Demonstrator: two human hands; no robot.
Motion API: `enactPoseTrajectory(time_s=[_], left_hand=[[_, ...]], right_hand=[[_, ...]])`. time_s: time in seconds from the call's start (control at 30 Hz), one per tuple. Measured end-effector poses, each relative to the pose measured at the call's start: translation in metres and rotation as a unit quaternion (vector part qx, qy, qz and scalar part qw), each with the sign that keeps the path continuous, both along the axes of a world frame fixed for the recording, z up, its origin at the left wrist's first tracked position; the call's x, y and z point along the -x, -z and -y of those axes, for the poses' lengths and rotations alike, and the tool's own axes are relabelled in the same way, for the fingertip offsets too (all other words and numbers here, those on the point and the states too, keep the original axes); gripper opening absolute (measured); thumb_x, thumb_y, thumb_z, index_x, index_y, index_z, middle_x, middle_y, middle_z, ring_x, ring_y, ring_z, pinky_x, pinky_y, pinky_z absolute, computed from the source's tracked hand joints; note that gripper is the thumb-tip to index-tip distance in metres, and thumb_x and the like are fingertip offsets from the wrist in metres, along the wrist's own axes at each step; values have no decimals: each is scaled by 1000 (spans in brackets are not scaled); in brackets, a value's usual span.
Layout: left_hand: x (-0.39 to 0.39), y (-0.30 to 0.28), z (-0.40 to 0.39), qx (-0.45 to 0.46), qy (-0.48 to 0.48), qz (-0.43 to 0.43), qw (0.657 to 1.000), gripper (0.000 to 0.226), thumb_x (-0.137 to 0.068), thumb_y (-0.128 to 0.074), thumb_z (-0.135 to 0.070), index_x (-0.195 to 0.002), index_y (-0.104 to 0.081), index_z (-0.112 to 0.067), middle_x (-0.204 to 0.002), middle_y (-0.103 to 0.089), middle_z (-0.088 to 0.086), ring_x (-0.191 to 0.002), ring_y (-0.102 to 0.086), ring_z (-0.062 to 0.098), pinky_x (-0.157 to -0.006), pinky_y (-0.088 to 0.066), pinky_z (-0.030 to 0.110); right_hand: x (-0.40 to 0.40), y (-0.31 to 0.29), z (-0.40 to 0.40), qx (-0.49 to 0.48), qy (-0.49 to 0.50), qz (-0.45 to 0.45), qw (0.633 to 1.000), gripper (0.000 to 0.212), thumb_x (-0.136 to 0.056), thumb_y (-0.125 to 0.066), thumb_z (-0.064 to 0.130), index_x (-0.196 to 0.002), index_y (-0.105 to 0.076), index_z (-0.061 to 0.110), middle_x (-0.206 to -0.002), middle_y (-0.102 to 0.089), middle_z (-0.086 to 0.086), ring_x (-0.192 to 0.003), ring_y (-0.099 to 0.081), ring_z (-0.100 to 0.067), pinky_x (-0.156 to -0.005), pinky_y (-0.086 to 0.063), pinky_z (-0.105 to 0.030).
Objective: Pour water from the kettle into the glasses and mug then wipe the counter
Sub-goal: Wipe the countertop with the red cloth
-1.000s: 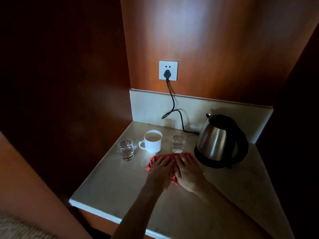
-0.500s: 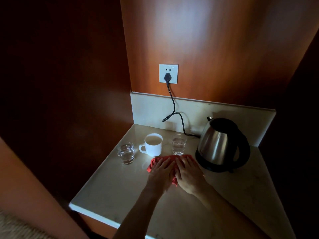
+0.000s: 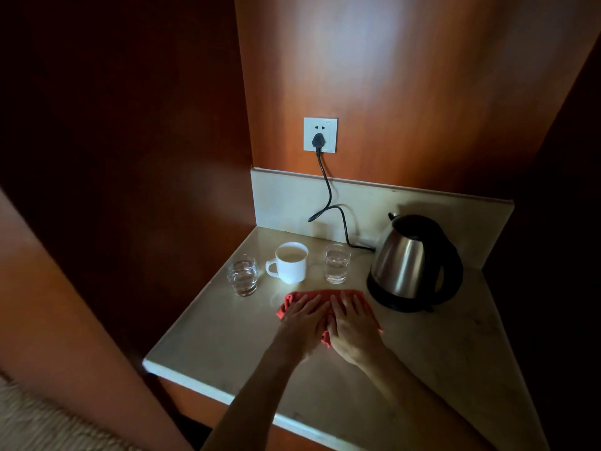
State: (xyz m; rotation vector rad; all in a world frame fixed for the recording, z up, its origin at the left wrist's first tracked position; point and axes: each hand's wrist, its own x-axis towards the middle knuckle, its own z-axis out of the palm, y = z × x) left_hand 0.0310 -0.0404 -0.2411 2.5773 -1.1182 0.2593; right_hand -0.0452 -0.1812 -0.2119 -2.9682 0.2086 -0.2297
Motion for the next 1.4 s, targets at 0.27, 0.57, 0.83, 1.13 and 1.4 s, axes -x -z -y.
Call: enactPoseTrajectory(time_s=[0.27,0.57,0.83,1.13,1.4], left_hand=[[56,-18,-35,52,27,33,998,40,-97,-42,-38,-132,-61,-28,-136,-61,0,-127,-55,22,-111,-40,41],[88,-32,-37,-45,-105,-8,993,58,-96,-27,-61,-128,-63,-28,-134,-61,10,-124,-56,37,-106,-41,51],[67,-27,-53,-56,-115,-3,992,53,-98,-31,-52,-130,-62,-24,-134,-61,10,-127,-54,35,-109,-42,49],[85,3,-61,-141,-49,-2,989,66,-102,4,-54,-150,-35,-30,-159,-29,1,-149,-17,31,-117,-18,53],[139,-26,20,-69,41,-23,996,49,-87,-46,-48,-127,-65,-27,-135,-61,7,-119,-60,38,-99,-47,54]], right_hand=[[48,7,-28,14,10,-21,1000,59,-86,-40,36,-118,-73,-1,-122,-68,-29,-105,-66,-53,-89,-53,-65],[65,2,-11,-3,-30,28,999,60,-105,-26,41,-122,-71,5,-124,-69,-21,-111,-65,-45,-97,-50,-61],[47,-11,-43,25,-28,1,999,67,-93,-26,44,-138,-61,9,-144,-56,-18,-129,-53,-48,-109,-37,-64],[87,3,-37,17,-22,36,999,55,-93,-40,43,-132,-67,14,-137,-64,-13,-121,-61,-42,-100,-48,-60],[154,10,33,7,70,69,995,72,-107,-13,45,-130,-67,3,-135,-63,-20,-124,-59,-43,-110,-29,-48]])
